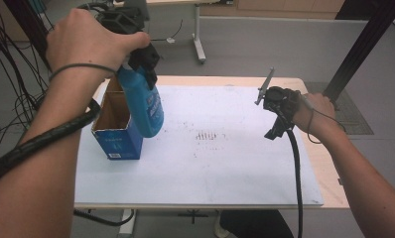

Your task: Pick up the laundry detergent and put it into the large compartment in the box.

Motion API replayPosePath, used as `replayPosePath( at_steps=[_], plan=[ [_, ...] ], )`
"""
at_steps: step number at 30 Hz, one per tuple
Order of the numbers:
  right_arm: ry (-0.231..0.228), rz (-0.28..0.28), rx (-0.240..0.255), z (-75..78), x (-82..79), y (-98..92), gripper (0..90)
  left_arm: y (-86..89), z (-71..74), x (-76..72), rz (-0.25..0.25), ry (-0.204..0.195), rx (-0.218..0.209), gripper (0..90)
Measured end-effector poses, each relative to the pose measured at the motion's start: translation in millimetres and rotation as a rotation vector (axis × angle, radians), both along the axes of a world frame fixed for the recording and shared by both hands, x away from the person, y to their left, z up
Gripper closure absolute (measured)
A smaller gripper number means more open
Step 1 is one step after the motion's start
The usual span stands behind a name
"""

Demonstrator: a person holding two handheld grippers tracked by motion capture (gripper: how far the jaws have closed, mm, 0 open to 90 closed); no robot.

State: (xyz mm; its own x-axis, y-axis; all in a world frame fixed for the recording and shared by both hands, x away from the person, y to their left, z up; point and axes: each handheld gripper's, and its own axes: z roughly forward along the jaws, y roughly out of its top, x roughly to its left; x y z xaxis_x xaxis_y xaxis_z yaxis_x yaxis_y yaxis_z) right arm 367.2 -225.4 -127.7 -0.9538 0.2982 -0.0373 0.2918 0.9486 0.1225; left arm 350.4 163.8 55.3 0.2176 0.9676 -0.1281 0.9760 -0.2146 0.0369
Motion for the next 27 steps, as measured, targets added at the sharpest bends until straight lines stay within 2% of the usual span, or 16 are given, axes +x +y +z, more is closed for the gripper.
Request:
replayPosePath(
  at_steps=[7, 11, 15, 19, 24, 27],
  plan=[
    [0.009, -0.008, 0.002, -3.1, 4.4, 0.5, 4.0, 31.9, 1.3, 10.5, 0.052, -0.019, 0.014, 37.3],
    [0.012, -0.012, 0.006, -5.7, 6.0, -1.9, 4.1, 39.3, 0.6, 17.0, 0.068, -0.026, 0.035, 37.3],
    [0.014, -0.014, 0.012, -9.0, 6.9, -4.3, 4.0, 47.9, 2.0, 21.8, 0.083, -0.041, 0.036, 37.3],
    [0.011, -0.022, 0.013, -9.3, 6.7, -7.1, 4.0, 48.9, 1.4, 25.5, 0.083, -0.05, 0.055, 37.3],
    [0.012, -0.022, 0.018, -10.5, 6.7, -10.3, 4.0, 50.6, -1.7, 24.5, 0.082, -0.092, 0.071, 37.3],
    [0.019, -0.026, 0.012, -11.3, 7.6, -10.1, 4.0, 55.1, -3.1, 25.3, 0.089, -0.101, 0.068, 37.4]
  ],
)
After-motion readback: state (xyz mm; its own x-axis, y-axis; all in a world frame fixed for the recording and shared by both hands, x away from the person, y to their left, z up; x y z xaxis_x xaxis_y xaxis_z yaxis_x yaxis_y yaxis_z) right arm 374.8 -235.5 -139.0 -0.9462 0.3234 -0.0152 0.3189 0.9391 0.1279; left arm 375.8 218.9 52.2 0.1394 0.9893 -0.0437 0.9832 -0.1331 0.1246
